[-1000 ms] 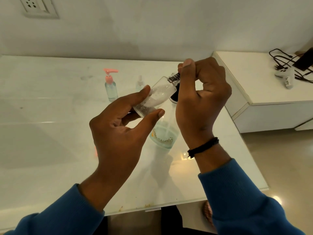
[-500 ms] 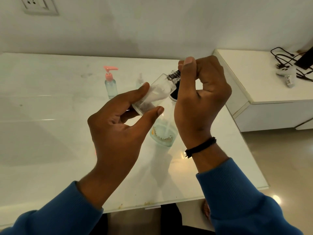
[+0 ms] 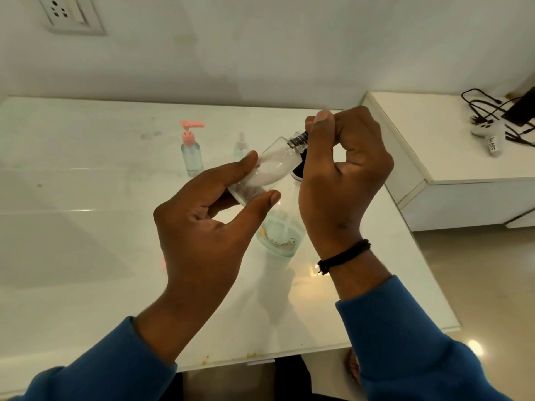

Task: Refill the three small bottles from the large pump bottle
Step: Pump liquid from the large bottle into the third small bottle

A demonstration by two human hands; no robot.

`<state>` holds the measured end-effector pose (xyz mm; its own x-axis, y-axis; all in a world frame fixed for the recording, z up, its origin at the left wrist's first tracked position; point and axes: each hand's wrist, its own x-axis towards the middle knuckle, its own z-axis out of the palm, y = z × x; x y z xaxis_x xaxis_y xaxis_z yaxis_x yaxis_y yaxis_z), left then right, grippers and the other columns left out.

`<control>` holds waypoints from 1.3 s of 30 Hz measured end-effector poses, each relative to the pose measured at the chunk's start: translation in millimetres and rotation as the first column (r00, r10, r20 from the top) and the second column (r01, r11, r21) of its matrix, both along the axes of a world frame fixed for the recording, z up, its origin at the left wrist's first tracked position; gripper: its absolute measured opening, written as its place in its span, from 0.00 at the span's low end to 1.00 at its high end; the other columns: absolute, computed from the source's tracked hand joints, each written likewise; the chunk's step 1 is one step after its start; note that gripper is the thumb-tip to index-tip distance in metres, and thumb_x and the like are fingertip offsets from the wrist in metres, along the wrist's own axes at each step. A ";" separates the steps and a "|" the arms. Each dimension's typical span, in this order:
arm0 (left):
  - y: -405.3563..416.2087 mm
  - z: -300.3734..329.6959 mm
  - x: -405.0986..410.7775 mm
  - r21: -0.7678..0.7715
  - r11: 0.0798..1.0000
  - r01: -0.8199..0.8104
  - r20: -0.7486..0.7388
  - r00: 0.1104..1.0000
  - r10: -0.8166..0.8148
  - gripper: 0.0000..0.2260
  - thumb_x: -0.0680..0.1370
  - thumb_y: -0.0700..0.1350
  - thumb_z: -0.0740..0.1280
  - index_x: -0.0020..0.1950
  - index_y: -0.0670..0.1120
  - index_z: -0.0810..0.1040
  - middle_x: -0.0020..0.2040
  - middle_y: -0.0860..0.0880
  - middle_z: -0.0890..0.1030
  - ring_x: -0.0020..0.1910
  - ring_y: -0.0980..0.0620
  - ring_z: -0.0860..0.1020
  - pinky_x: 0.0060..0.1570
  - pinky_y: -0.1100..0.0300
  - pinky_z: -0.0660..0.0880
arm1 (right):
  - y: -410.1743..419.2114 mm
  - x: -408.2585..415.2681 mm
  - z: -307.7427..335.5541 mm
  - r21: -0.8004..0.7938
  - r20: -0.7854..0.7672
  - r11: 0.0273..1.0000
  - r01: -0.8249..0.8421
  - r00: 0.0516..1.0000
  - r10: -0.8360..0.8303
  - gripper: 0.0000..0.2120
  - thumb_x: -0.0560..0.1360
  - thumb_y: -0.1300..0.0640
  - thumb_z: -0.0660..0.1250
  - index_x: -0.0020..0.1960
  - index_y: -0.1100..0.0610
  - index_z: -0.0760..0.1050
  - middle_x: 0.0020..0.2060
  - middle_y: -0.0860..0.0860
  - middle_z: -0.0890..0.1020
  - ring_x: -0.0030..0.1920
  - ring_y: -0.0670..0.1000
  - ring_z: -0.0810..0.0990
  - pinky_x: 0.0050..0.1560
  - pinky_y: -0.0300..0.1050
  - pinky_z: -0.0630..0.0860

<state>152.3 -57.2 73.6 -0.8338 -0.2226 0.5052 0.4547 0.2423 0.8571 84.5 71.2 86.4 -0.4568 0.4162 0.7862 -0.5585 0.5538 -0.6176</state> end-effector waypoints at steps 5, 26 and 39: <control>0.2 -1.0 -0.6 -0.026 1.000 -0.017 -0.011 1.000 0.017 0.19 0.73 0.42 0.78 0.62 0.50 0.78 0.59 0.58 0.81 0.59 0.63 0.81 0.53 0.72 0.78 | 0.4 -0.6 2.2 0.007 -0.022 1.000 0.003 1.000 -0.003 0.16 0.79 0.64 0.64 0.33 0.67 0.75 0.30 0.56 0.76 0.34 0.60 0.73 0.38 0.60 0.71; 0.1 -2.6 -1.8 -0.020 1.000 -0.021 0.005 1.000 0.021 0.19 0.73 0.43 0.78 0.62 0.49 0.79 0.57 0.60 0.80 0.57 0.66 0.81 0.53 0.71 0.78 | -0.7 -1.8 1.4 0.020 -0.048 1.000 0.018 0.999 -0.017 0.16 0.79 0.64 0.65 0.33 0.68 0.74 0.30 0.57 0.76 0.33 0.59 0.73 0.38 0.60 0.72; 1.0 -0.5 -2.3 -0.026 0.999 -0.024 0.003 1.000 0.024 0.20 0.72 0.45 0.78 0.62 0.49 0.79 0.56 0.63 0.80 0.55 0.69 0.80 0.52 0.72 0.77 | -1.6 -0.6 1.7 0.028 -0.064 0.999 0.025 0.998 -0.024 0.16 0.80 0.63 0.64 0.34 0.68 0.75 0.30 0.57 0.76 0.33 0.57 0.74 0.38 0.60 0.73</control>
